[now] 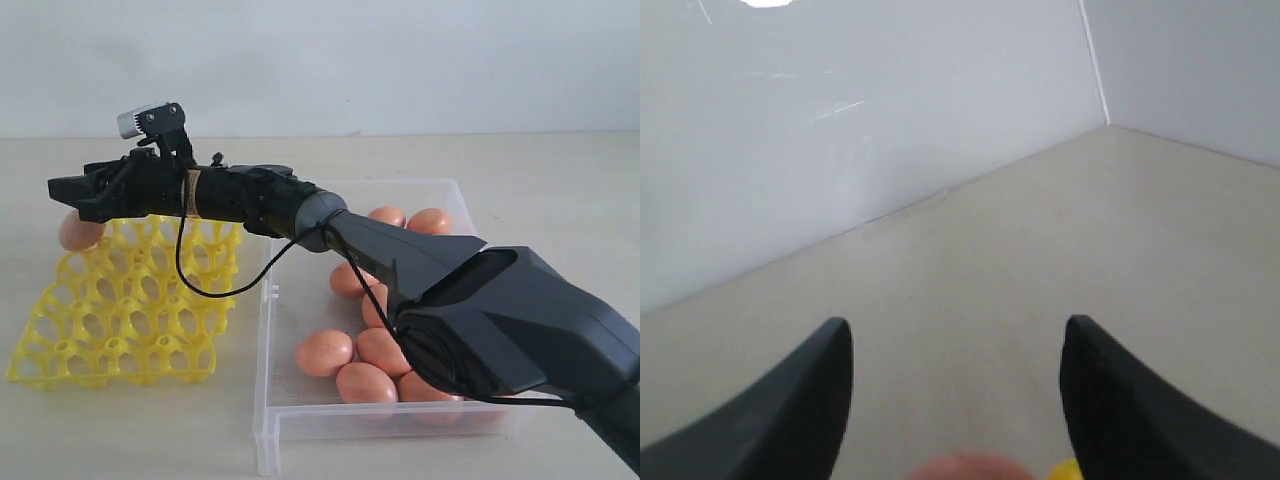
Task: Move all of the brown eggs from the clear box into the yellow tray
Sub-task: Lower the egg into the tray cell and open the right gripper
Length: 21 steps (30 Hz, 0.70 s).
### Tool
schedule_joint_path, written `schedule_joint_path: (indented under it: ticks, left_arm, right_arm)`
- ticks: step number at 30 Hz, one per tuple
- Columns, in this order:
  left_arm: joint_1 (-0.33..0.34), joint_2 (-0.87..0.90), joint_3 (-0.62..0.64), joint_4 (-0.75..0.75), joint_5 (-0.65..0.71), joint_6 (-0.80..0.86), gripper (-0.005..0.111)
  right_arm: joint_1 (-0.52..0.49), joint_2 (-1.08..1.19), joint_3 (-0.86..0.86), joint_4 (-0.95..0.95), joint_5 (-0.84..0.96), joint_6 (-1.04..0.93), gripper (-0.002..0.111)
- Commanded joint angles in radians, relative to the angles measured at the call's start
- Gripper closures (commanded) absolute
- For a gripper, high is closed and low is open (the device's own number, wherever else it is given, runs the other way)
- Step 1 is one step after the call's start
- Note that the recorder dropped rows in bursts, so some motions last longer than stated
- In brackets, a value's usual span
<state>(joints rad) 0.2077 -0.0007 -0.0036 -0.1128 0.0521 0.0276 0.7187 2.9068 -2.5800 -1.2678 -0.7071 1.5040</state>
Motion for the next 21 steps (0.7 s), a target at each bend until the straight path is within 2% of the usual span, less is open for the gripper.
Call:
schedule_joint_path:
  ticks: [1, 18, 20, 21]
  left_arm:
    - [0.001, 0.001, 0.004, -0.011, -0.003, -0.011, 0.103]
    - [0.001, 0.001, 0.004, -0.011, -0.001, -0.011, 0.103]
    - [0.001, 0.001, 0.004, -0.011, -0.001, -0.011, 0.103]
    - [0.001, 0.001, 0.004, -0.011, -0.001, -0.011, 0.103]
  right_arm:
    - [0.002, -0.014, -0.007, 0.0, -0.018, -0.001, 0.053]
    - [0.002, -0.014, -0.007, 0.0, -0.02, 0.004, 0.054]
    - [-0.01, -0.014, -0.007, -0.006, -0.039, 0.015, 0.058]
    - [-0.018, -0.014, -0.007, -0.015, -0.079, 0.034, 0.065]
